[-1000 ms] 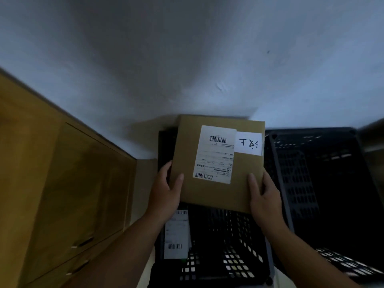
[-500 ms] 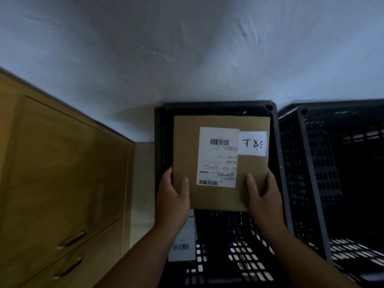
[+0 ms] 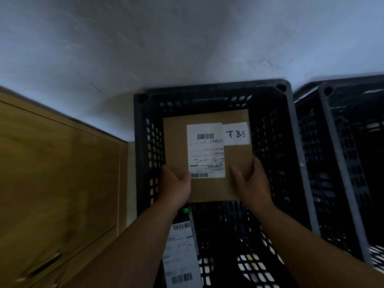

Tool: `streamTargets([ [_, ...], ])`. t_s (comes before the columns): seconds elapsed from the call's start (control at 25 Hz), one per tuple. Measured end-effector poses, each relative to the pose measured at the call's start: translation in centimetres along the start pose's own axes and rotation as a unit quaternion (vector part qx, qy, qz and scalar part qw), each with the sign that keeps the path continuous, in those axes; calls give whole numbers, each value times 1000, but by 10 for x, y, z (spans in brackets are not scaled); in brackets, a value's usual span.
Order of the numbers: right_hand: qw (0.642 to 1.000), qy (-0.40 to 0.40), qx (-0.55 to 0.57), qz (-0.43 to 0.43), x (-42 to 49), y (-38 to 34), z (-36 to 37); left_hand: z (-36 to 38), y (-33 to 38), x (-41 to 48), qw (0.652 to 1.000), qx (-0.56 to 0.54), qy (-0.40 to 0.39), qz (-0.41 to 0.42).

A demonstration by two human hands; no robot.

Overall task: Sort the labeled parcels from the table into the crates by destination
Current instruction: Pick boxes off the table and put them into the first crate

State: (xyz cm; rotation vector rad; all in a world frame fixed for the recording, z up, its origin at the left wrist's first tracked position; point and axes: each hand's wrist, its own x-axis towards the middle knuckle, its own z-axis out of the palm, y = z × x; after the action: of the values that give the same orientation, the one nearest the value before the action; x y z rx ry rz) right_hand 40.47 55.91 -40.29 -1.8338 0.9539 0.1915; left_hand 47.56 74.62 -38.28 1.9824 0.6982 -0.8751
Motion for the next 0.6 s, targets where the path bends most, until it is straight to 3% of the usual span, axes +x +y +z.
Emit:
streamTargets([
  [0.28,998,-17,-58,29,35,48,39,33,-16,46,1000,-10,4,0],
  [0.48,996,20,-77,43,25,37,35,27,-10,24,999,21,1,38],
  [0.6,998,41,-9,-47,-20,1,10,5,0,-32,992,57,-12,113],
])
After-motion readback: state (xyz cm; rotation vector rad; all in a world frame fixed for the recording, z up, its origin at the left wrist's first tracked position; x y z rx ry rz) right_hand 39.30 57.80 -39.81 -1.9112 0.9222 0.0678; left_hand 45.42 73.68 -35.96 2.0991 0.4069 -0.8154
